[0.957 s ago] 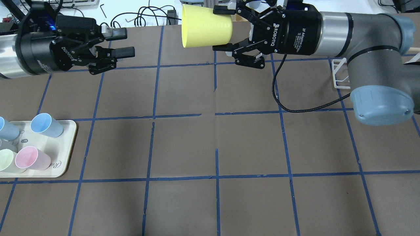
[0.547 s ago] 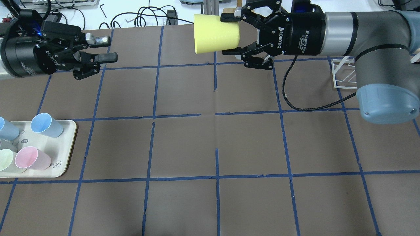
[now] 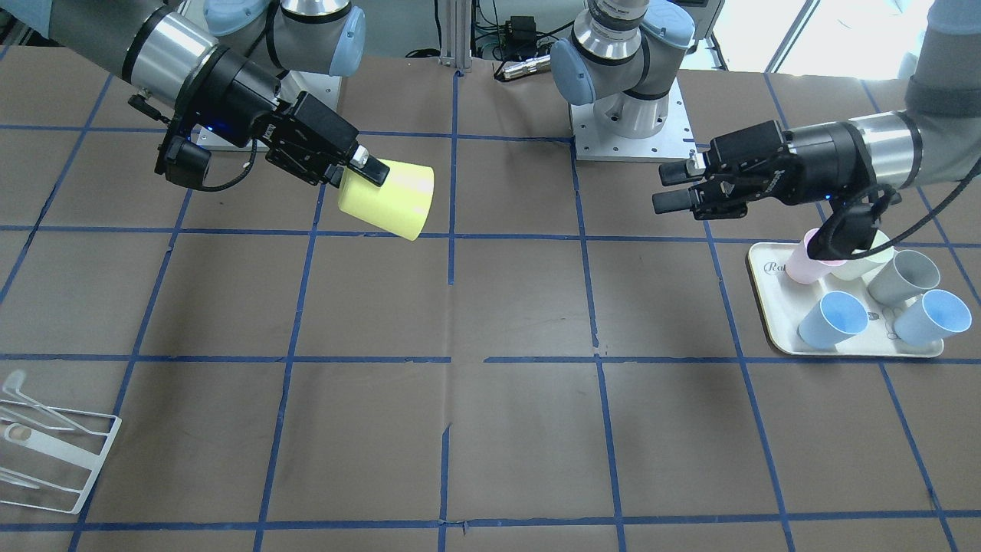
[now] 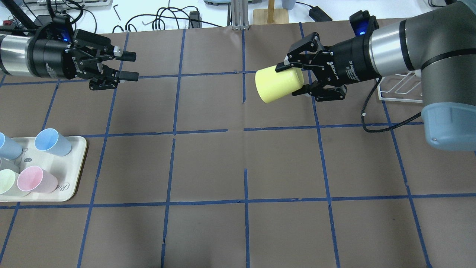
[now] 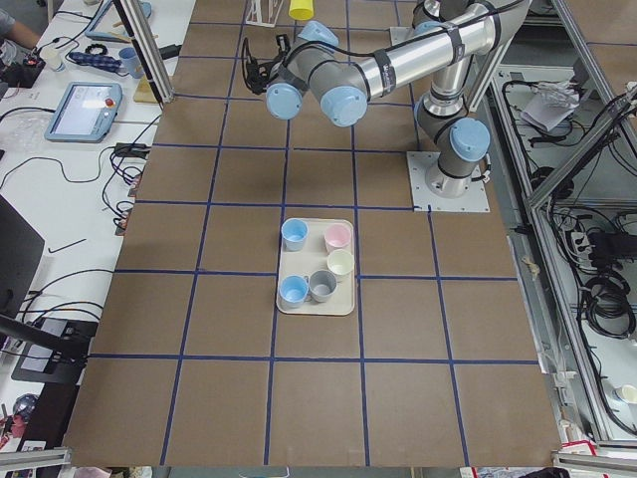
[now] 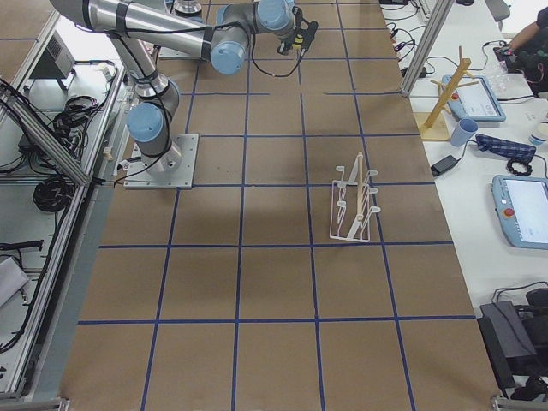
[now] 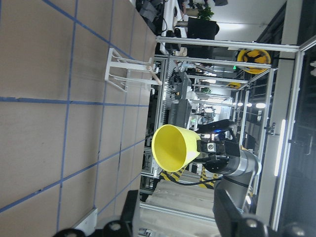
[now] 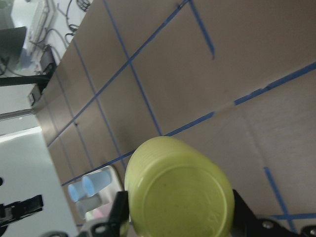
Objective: Transfer IKEA cup to right arm and place on rack
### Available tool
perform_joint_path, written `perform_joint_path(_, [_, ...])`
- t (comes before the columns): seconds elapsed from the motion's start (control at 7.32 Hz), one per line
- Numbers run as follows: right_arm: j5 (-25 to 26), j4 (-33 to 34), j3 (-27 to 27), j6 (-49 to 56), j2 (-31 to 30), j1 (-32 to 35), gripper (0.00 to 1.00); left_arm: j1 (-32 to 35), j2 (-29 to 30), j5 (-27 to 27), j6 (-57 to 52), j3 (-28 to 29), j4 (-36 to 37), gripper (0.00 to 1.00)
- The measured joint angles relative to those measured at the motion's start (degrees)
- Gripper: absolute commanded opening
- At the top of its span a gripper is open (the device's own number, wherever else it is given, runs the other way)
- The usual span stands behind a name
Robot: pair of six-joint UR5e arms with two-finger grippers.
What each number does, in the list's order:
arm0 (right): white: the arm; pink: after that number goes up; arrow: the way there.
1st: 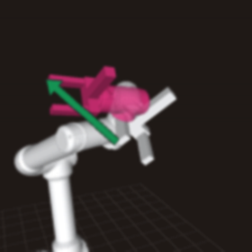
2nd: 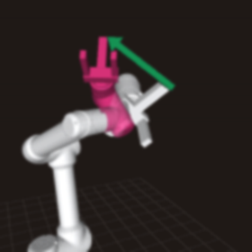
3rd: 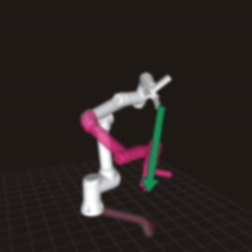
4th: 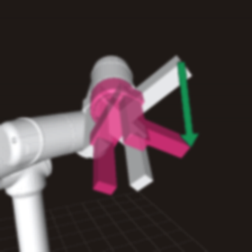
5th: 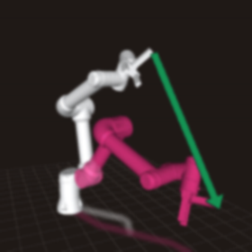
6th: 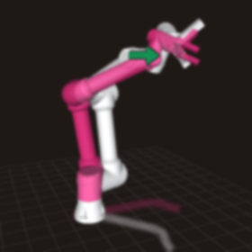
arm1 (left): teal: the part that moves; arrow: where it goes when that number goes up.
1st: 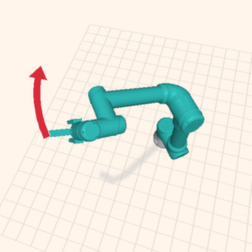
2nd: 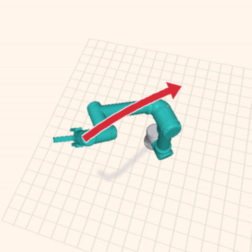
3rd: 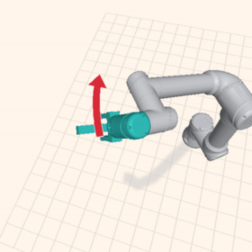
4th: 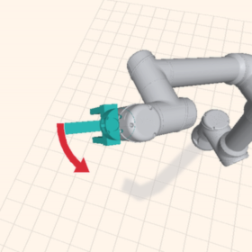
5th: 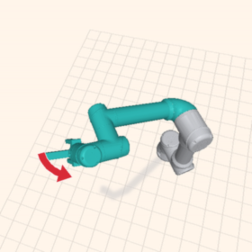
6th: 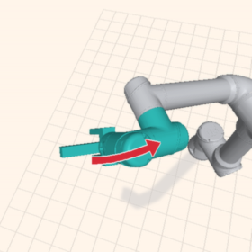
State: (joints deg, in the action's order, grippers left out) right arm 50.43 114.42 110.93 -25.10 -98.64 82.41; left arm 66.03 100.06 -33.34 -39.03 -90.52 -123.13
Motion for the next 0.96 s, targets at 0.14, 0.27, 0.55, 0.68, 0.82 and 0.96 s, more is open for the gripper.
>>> perform_joint_path(0.14, [8.58,-0.74,-0.5,3.6,-0.28,0.06,0.48,2.08,0.64,-7.71,9.59,-0.39,10.31,0.73])
perform_joint_path(0.27, [16.26,-1.37,-0.79,8.65,-0.3,0.07,0.48,4.14,1.09,-16.04,19.26,-0.63,19.39,0.78])
perform_joint_path(0.55, [31.58,-1.34,-1.44,19.29,-0.13,-0.11,0.44,11.3,2.41,-36.42,33.16,-0.73,34.76,0.85])
perform_joint_path(0.68, [37.02,-0.96,-2.09,23.95,0.08,-0.83,0.44,15.18,3.42,-45.63,35.86,-0.22,39.91,0.89])
perform_joint_path(0.82, [40.49,-0.66,-2.95,28.91,0.56,-2.97,0.43,18.78,4.15,-52.84,37.43,1.52,42.87,0.95])
perform_joint_path(0.96, [42.08,-0.49,-3.67,33.59,1.32,-5.93,0.43,21.85,4.19,-57.58,38.12,5.01,42.43,1.0])
